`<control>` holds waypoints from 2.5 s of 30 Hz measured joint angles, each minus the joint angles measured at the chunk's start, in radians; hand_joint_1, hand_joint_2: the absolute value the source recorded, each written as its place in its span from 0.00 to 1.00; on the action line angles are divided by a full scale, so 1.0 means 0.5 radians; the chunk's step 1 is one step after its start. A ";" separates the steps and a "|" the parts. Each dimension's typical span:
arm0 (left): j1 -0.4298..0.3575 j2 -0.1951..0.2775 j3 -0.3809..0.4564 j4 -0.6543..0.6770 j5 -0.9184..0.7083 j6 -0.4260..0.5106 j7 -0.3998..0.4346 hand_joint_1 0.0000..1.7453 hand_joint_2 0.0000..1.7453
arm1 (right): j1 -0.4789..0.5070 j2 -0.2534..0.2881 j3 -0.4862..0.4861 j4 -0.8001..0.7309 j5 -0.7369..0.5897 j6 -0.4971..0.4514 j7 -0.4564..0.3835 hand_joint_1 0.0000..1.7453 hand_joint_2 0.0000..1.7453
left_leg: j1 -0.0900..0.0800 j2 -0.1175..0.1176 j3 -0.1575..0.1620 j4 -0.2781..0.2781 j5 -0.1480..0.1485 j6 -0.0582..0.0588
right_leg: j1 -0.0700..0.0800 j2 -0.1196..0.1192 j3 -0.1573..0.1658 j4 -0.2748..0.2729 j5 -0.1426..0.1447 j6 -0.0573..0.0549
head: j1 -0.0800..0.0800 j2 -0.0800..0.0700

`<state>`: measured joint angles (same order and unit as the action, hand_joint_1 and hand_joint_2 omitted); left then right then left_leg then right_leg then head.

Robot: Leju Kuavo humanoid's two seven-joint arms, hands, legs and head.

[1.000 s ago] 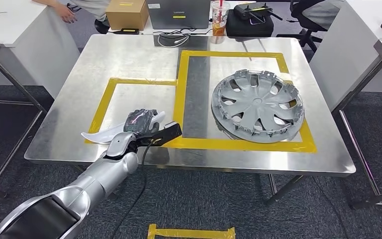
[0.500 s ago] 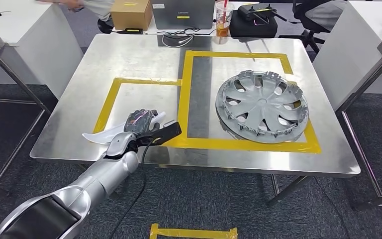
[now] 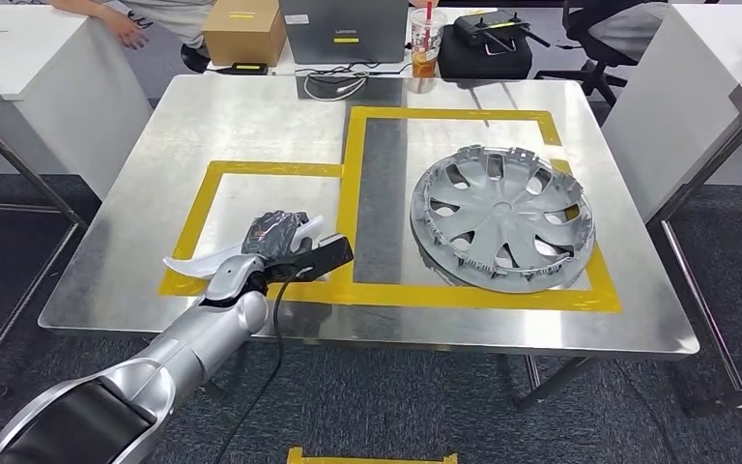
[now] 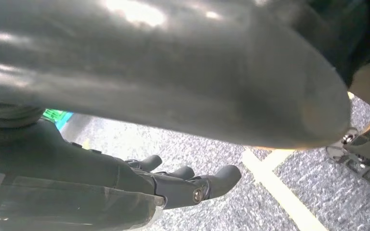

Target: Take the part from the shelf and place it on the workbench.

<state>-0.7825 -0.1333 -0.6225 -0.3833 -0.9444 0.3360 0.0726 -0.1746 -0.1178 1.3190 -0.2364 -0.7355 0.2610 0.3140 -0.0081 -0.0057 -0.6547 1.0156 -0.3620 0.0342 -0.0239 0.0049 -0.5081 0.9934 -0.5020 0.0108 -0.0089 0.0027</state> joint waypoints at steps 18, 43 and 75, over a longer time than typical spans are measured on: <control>-0.009 -0.030 0.000 0.007 0.004 -0.058 -0.023 1.00 1.00 | 0.005 -0.004 -0.032 -0.001 0.009 -0.012 -0.007 0.00 0.00 | 0.005 -0.006 0.037 -0.015 -0.051 -0.030 | -0.014 -0.009 -0.133 0.036 0.087 0.022 | -0.002 0.000; 0.046 -0.048 0.003 0.025 0.011 -0.003 -0.017 0.00 0.00 | 0.037 0.000 -0.105 -0.010 0.078 -0.013 -0.040 0.00 0.00 | 0.012 0.000 0.089 -0.054 -0.071 0.022 | -0.012 -0.013 -0.298 0.279 0.027 0.083 | -0.004 0.000; 0.433 -0.158 0.300 -1.023 2.493 -0.980 -0.628 0.00 0.00 | 0.085 -0.127 -0.228 -0.018 0.194 0.129 -0.149 0.00 0.00 | 0.004 -0.005 0.103 -0.039 -0.102 0.016 | -0.014 -0.010 -0.221 0.106 0.099 0.091 | -0.009 0.000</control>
<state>-0.5662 -0.2123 -0.4727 -0.8946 0.3019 -0.1540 -0.2416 -0.1319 -0.1811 1.2049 -0.2456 -0.6387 0.3256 0.2393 -0.0061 -0.0081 -0.6033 0.9960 -0.4130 0.0421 -0.0308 -0.0002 -0.6186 1.0462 -0.4526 0.0563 -0.0134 0.0028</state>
